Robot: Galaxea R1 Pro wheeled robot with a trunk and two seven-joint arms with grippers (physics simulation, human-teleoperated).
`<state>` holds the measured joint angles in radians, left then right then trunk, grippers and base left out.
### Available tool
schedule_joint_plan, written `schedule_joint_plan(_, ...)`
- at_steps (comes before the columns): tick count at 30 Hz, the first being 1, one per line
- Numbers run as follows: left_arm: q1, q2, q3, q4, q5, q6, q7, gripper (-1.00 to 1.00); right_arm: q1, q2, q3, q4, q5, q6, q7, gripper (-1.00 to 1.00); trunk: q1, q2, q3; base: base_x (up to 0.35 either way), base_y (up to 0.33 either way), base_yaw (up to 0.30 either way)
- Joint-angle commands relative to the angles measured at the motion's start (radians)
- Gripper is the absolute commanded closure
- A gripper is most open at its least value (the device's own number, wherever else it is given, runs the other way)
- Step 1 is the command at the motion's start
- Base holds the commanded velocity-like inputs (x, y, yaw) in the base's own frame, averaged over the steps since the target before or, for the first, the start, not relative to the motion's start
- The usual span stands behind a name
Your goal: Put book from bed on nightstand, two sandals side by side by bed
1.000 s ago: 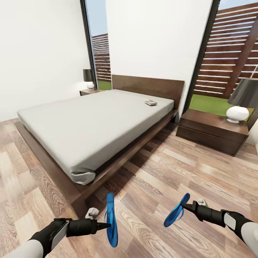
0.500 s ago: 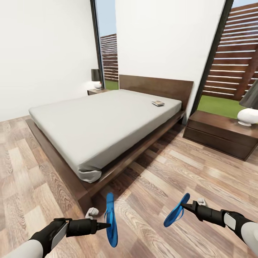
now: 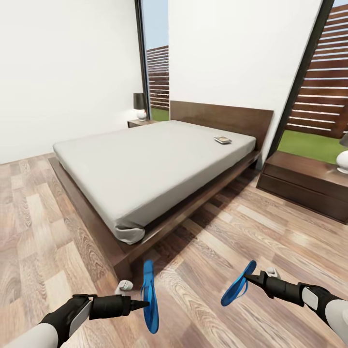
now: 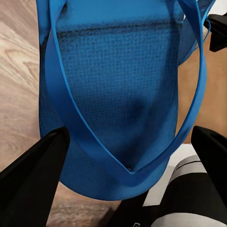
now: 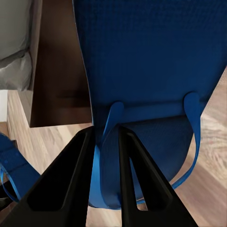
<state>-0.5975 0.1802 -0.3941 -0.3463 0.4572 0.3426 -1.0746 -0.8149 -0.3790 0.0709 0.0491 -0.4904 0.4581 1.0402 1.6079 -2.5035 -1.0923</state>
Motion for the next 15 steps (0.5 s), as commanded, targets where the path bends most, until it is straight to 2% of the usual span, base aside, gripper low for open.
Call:
schedule_joint_plan(1,-0.001,0.001,-0.006,0.0,0.01,0.01,-0.001,1.0,-0.002,0.0,0.007,0.003,-0.013,0.01,0.008,1.0,0.0,0.0,-0.001,0.0,0.0,0.133)
schedule_joint_plan(15,-0.001,0.001,-0.006,0.0,0.01,0.01,-0.001,1.0,-0.001,0.0,0.007,0.003,-0.013,0.01,0.008,1.0,0.0,0.0,-0.001,0.0,0.0,0.132)
